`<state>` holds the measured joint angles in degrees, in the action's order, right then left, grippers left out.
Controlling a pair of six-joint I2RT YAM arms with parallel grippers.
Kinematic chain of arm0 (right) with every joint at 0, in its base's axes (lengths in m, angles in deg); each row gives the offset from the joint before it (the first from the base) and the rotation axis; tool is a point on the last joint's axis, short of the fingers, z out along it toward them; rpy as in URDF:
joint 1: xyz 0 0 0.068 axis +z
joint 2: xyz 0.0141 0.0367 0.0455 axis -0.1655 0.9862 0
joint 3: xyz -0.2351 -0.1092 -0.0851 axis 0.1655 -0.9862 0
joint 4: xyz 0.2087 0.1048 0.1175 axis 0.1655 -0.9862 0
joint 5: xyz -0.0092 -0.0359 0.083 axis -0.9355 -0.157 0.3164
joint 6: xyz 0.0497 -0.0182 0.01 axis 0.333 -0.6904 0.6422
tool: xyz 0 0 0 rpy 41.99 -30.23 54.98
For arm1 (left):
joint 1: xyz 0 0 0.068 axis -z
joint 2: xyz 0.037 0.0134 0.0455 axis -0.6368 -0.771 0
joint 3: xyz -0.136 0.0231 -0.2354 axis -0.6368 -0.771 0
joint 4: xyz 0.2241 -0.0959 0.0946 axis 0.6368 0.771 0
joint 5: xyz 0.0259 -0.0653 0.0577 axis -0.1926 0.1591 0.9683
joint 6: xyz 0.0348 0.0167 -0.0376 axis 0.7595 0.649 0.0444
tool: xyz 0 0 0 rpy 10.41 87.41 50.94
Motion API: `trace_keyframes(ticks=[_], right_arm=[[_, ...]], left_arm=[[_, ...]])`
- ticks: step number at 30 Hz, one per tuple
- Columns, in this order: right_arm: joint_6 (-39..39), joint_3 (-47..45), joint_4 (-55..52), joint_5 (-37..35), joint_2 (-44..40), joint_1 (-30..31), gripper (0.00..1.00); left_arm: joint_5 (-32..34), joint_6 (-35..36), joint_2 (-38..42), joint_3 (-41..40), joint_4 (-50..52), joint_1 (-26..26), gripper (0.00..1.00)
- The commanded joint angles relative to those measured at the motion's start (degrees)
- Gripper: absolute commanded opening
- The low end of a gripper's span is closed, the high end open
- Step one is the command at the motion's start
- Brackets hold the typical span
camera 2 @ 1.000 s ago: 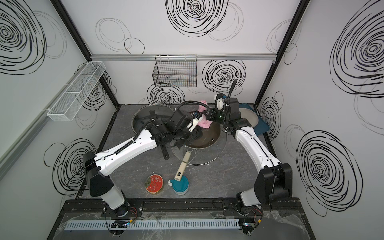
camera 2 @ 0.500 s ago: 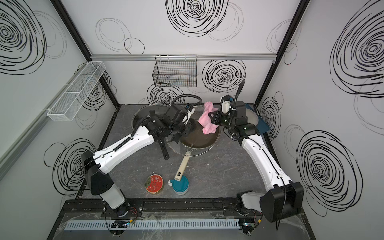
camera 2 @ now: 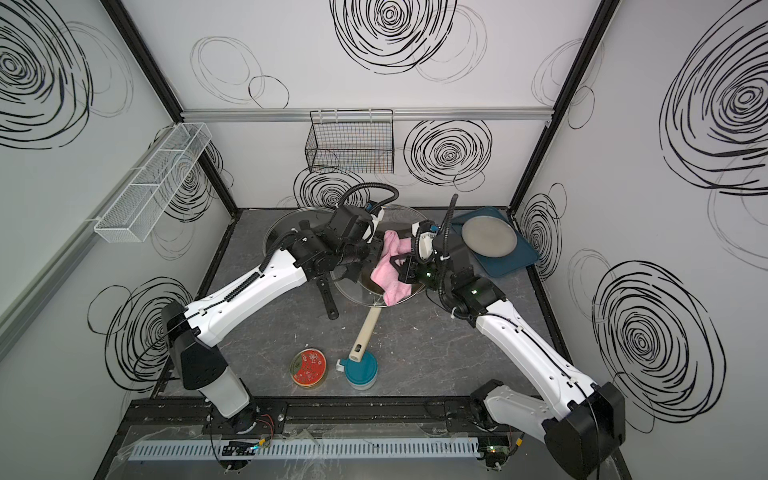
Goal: Wipe the pot lid with a cloth
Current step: Wipe the pot lid.
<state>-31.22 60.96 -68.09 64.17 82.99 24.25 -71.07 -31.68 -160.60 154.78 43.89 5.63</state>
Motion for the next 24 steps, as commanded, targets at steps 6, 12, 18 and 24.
trace_keyframes(ticks=[6,12,18,24], right_arm=[[5.5,-3.1,3.3,-9.5,1.8,8.7,0.0],[9.5,-6.4,8.6,-14.7,2.2,13.4,0.0],[10.5,-8.0,9.0,-17.0,1.9,13.8,0.0],[9.9,-8.8,5.3,-13.7,-2.7,6.9,0.0]], left_arm=[[0.6,-5.7,3.0,5.9,-18.1,-0.5,0.0],[0.7,-7.0,3.2,5.4,-20.6,-0.5,0.0],[0.1,-7.0,3.0,5.7,-20.1,-0.5,0.0],[0.0,-6.2,3.4,5.0,-17.5,-0.5,0.0]])
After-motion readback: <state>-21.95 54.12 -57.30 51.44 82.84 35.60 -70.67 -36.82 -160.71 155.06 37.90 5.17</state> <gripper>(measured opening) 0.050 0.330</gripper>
